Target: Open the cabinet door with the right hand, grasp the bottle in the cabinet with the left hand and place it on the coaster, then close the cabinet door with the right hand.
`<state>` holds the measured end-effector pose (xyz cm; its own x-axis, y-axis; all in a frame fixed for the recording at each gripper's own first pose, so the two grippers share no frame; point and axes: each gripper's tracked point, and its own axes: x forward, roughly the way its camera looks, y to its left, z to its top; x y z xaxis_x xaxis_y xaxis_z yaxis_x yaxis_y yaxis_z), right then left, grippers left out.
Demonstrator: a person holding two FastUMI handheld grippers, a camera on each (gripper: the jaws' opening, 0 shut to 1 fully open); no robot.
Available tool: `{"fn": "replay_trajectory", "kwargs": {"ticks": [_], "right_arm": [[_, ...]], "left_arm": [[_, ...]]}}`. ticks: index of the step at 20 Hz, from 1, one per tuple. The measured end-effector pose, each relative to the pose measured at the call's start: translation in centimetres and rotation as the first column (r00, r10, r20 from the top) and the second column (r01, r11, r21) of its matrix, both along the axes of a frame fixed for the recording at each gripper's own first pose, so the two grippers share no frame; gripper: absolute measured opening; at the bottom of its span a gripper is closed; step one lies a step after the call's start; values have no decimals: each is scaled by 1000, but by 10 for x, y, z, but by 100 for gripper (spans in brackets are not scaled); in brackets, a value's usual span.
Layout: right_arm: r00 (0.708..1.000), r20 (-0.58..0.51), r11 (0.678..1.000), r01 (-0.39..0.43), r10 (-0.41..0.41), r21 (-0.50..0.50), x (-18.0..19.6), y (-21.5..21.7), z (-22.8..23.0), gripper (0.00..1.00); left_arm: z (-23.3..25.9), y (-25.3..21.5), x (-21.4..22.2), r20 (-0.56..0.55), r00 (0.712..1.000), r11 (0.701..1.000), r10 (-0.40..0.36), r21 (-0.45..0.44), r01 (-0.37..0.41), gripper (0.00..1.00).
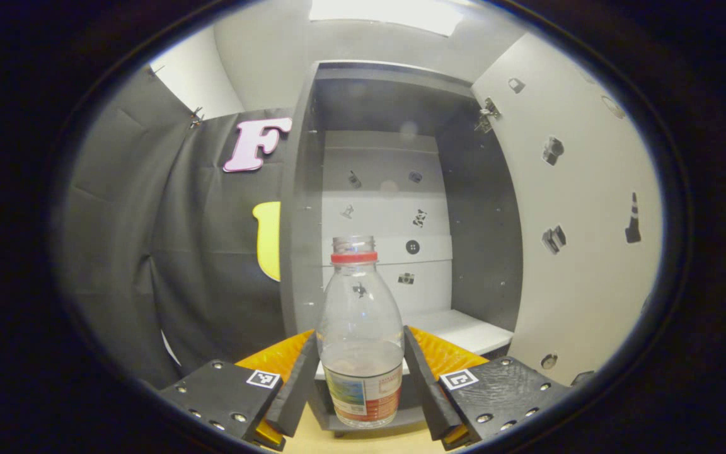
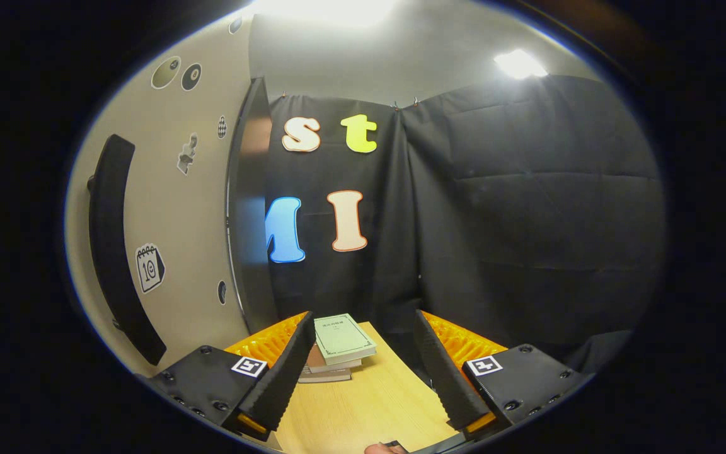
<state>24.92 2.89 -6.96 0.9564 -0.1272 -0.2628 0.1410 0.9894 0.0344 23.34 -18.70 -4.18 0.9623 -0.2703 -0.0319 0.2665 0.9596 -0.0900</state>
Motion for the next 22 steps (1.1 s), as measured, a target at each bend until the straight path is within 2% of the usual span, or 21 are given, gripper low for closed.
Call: {"fn": "replay_trajectory", "kwargs": {"ticks": [1, 11, 12, 13, 14, 15, 16, 21, 22], "right_arm": [[1000, 1, 1000, -10, 10, 2, 0, 2, 0, 99], [996, 10, 996, -90, 90, 10, -5, 21, -10, 99], [996, 9, 996, -91, 91, 12, -6, 22, -12, 99], [996, 3, 996, -91, 91, 12, -7, 22, -14, 99], [996, -3, 996, -91, 91, 12, -7, 22, -16, 94], [996, -6, 996, -91, 91, 14, -9, 22, -17, 94], [996, -7, 996, -91, 91, 17, -9, 23, -17, 99], [995, -8, 995, -98, 98, -9, -13, 27, -23, 99], [995, -15, 995, -101, 100, -7, -13, 28, -28, 99]], "left_arm": [[-7, 6, -10, -2, 1000, 1000, 9, 1, -9, 74], [-114, 62, -115, -92, 992, 996, 89, -1, -89, 74], [-127, 64, -124, -107, 990, 996, 90, -3, -90, 77], [-138, 66, -132, -119, 989, 996, 91, -7, -93, 77], [-148, 69, -140, -127, 987, 995, 97, -13, -99, 76], [-157, 72, -148, -131, 986, 994, 105, -17, -108, 75], [-168, 75, -154, -141, 984, 993, 112, -18, -116, 75], [-221, 84, -180, -186, 972, 990, 141, 6, -142, 75], [-233, 84, -183, -202, 968, 989, 146, 10, -147, 77]]}}
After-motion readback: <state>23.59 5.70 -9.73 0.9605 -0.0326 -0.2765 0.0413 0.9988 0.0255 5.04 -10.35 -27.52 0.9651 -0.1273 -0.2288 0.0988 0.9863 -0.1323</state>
